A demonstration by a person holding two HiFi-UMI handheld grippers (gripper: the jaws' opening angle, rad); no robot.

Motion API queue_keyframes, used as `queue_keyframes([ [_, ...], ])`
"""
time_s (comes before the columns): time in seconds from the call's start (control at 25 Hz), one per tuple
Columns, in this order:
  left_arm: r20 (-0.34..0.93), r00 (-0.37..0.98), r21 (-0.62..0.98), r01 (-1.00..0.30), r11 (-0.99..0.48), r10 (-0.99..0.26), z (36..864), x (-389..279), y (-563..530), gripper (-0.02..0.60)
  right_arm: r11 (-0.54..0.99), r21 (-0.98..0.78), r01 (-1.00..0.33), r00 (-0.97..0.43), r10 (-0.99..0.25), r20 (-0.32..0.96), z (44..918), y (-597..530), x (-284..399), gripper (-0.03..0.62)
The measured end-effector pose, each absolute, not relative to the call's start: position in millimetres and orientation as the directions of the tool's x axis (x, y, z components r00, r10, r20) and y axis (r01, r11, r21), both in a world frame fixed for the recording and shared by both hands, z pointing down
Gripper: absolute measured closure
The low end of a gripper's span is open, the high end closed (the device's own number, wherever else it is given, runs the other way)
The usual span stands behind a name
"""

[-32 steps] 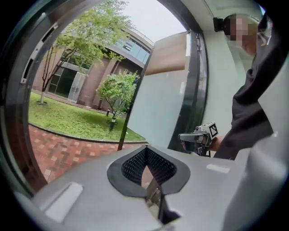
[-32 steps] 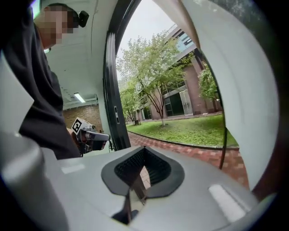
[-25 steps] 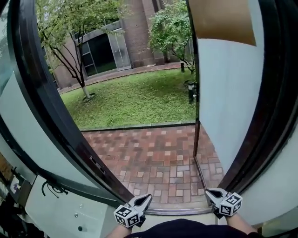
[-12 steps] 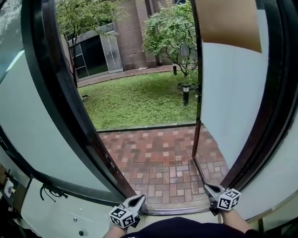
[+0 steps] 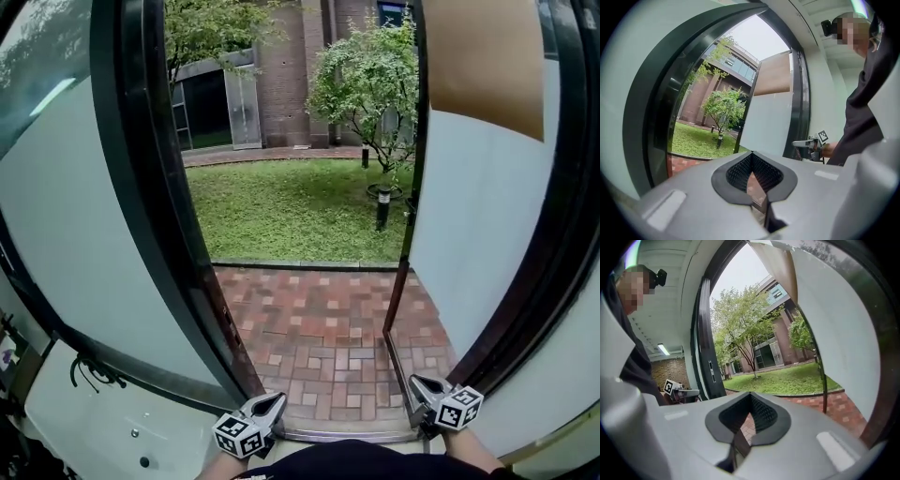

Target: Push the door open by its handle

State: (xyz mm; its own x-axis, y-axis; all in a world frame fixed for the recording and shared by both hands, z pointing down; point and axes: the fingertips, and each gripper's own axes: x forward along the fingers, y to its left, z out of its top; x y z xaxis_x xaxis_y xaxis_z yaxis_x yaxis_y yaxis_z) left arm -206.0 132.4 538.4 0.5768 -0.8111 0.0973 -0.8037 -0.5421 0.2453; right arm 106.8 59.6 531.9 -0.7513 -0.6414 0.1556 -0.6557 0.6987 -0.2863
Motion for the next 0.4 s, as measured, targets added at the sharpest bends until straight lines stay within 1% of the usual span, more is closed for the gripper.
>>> queue_keyframes([
  [0.4, 0.103, 0.558, 0.263, -0.813, -0.519, -0.823, 541.0, -196.4, 125.5, 0.58, 0.714, -0.272, -0.646, -0.762, -0.626, 0.166, 531.3, 48.3, 115.0, 0.594],
])
